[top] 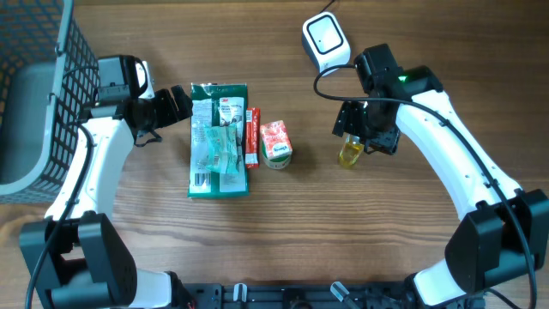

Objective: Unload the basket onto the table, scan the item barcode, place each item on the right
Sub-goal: 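Lower the right gripper around the oil bottle neck and close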

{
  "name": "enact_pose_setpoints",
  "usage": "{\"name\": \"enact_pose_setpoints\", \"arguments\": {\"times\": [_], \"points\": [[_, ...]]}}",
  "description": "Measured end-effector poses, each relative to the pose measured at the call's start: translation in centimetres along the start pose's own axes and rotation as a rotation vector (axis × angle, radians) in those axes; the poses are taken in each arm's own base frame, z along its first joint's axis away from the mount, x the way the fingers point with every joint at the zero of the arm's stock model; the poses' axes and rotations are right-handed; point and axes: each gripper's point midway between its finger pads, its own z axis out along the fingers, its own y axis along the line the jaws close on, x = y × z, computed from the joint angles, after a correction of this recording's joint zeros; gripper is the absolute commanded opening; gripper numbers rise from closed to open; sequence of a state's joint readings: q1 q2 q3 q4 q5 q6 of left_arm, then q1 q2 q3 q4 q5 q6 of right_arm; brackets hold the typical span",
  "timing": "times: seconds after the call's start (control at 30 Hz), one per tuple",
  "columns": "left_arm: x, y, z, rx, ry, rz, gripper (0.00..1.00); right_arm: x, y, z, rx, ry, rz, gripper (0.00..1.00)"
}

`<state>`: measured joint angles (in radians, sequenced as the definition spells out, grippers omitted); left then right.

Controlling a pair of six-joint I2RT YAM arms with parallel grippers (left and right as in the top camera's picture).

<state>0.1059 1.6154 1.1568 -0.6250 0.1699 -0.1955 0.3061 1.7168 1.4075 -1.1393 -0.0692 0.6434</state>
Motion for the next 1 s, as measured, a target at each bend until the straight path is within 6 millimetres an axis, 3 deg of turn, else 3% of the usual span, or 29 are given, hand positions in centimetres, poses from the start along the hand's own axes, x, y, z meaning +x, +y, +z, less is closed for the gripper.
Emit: {"name": "enact_pose_setpoints", "arguments": {"times": [0.3,0.6,0.9,1.0], "points": [[0.0,0.0,0.0,0.000,0.000,0.000,1.00,0.1,-0.2,1.5,0.029,0.037,0.002,0.81],[0.0,0.0,0.0,0.000,0.000,0.000,1.00,0.1,-0.1,1.5,0.029,0.034,0.008,0.74],[0.0,0.0,0.0,0.000,0.000,0.000,1.00,0.1,-0.1,1.7,0.028,0.032,0.016,0.73],[0.0,0.0,0.0,0.000,0.000,0.000,1.00,0.6,-0.6,2.9,0.037,0.043,0.018,0.64]]}}
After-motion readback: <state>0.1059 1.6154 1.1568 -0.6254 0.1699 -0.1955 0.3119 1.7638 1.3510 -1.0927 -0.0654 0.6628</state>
